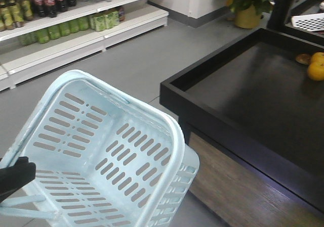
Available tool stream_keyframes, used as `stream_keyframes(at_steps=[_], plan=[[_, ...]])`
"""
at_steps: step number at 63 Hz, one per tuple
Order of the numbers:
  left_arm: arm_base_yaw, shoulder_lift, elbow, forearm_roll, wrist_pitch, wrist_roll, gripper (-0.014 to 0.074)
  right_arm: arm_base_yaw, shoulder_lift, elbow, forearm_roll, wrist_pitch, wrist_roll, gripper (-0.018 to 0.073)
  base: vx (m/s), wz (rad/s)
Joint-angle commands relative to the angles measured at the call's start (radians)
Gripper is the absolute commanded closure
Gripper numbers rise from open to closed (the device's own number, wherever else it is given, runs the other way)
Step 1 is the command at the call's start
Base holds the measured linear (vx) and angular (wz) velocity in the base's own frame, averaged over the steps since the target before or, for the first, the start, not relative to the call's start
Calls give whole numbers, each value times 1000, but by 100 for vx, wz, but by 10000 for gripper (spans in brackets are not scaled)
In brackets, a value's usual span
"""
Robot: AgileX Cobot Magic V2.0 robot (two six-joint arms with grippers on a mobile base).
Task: Pick three apples into basket with both arms
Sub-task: 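Turn the base toward the table with apples, holding the basket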
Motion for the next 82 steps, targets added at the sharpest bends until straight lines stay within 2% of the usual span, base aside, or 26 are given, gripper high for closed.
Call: stream_keyframes(at_steps=[1,42,82], plan=[[-2,-2,-30,-35,-99,-5,603,-6,-13,14,-11,-77,0,564,13,-62],[-2,-2,-30,-35,-99,-5,603,-6,-13,14,-11,-77,0,564,10,-59],[-2,-2,-30,-35,-99,-5,603,-6,-13,14,-11,-79,0,564,4,-31]])
